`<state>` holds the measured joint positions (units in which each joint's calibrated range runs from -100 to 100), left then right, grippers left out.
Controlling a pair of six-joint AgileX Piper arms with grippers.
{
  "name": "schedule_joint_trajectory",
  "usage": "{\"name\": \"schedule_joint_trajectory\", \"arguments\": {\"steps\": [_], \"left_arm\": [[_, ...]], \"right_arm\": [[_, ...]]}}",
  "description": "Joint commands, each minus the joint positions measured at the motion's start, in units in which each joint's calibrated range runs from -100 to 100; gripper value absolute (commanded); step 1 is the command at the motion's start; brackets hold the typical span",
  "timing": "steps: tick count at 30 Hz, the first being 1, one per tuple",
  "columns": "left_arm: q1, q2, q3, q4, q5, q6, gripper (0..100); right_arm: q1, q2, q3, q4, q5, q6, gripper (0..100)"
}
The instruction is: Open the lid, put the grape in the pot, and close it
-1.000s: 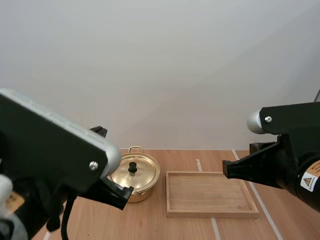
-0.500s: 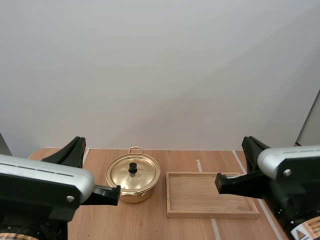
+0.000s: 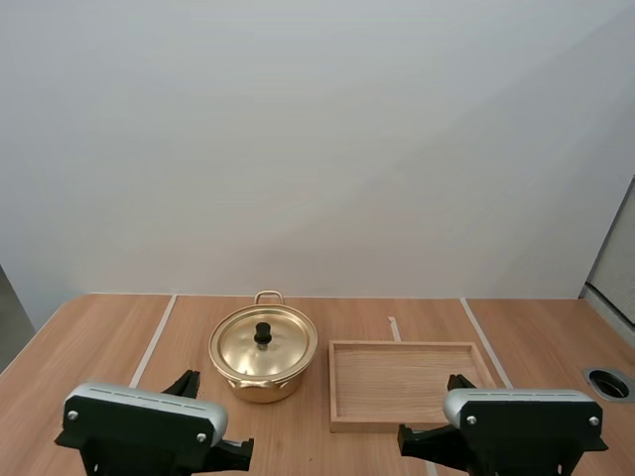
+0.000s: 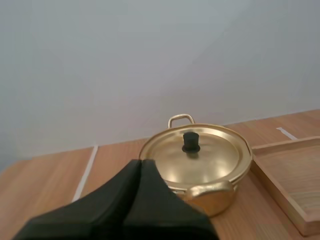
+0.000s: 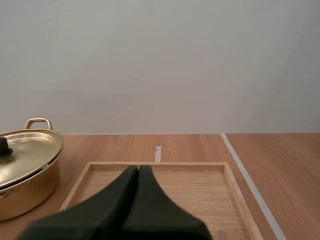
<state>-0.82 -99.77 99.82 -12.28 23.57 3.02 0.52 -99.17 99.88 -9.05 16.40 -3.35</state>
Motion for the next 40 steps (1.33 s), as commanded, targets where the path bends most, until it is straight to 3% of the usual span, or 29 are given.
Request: {"name": "schedule_joint_trajectory", "arguments": {"steps": [1, 4, 40], "left_arm": [[0.07, -0.23, 0.18, -0.49, 4.3, -5.61, 0], [0.07, -0.23, 0.18, 0.86, 6.61, -8.35, 0], [0.07, -0.23, 0.18, 1.03, 3.58, -8.88, 0]], "right_arm": [[-1.04, 0.0, 0.12, 0.18, 6.27, 0.36, 0], [-1.45, 0.0, 0.12, -1.61, 14.19, 0.36, 0], [-1.45, 0.11, 0.12, -1.66, 12.82, 0.36, 0]]}}
